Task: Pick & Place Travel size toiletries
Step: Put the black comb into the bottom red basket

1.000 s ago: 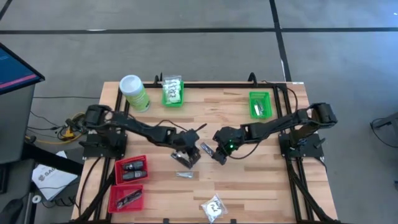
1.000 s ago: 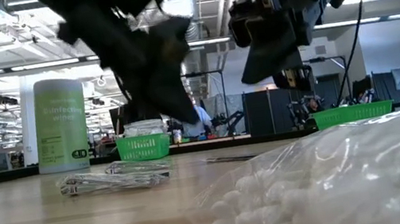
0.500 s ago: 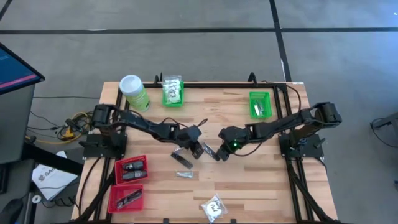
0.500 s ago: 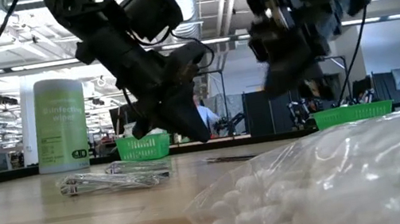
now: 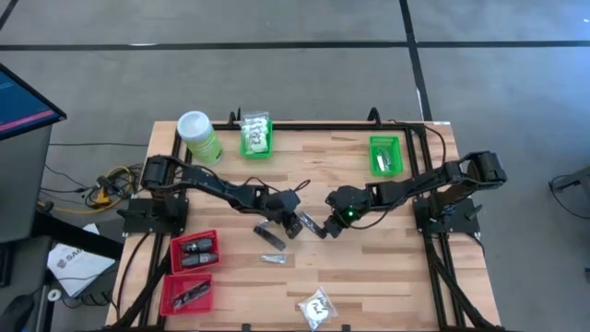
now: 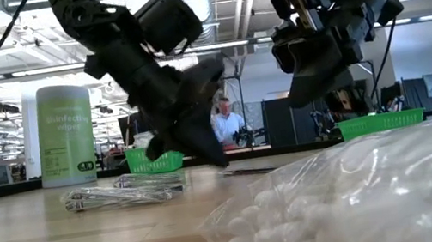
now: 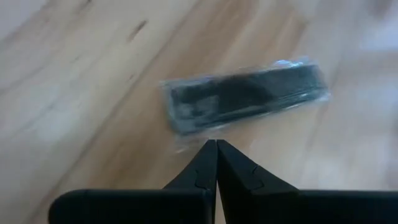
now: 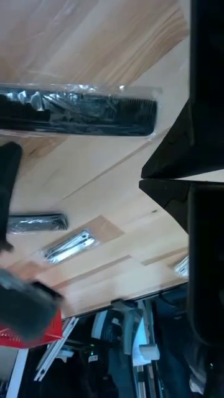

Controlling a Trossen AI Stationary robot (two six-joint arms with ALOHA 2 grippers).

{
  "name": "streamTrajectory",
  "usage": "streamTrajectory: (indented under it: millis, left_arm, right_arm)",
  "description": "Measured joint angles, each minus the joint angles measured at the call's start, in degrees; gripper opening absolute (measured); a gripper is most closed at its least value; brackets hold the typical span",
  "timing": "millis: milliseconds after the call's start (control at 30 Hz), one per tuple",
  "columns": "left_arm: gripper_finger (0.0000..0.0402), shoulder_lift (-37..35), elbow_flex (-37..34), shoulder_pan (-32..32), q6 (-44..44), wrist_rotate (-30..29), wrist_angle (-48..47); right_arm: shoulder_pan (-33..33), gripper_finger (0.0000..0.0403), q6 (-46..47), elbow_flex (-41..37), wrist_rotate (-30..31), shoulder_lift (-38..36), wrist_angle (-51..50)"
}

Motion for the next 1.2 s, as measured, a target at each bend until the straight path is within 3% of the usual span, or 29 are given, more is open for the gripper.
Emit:
streamTrajectory:
  millis: [367, 733, 1200]
  left_arm:
    - [0.0, 2.4, 0.5, -0.1, -2.0, 1.4, 0.2]
    - [0.0, -2.8, 0.4, 0.9, 1.3, -1.3, 1.0]
    - [0.0, -0.2, 0.5, 0.4, 1.5, -0.9, 0.6]
  right_arm:
    - [-0.1, 0.0082, 1.3, 0.0, 0.2, 0.0, -2.9]
    - [-0.5, 0.0161, 1.5, 0.0, 0.2, 0.0, -2.6]
    - [-0.5, 0.0191, 1.5, 0.0, 0.2, 0.0, -2.6]
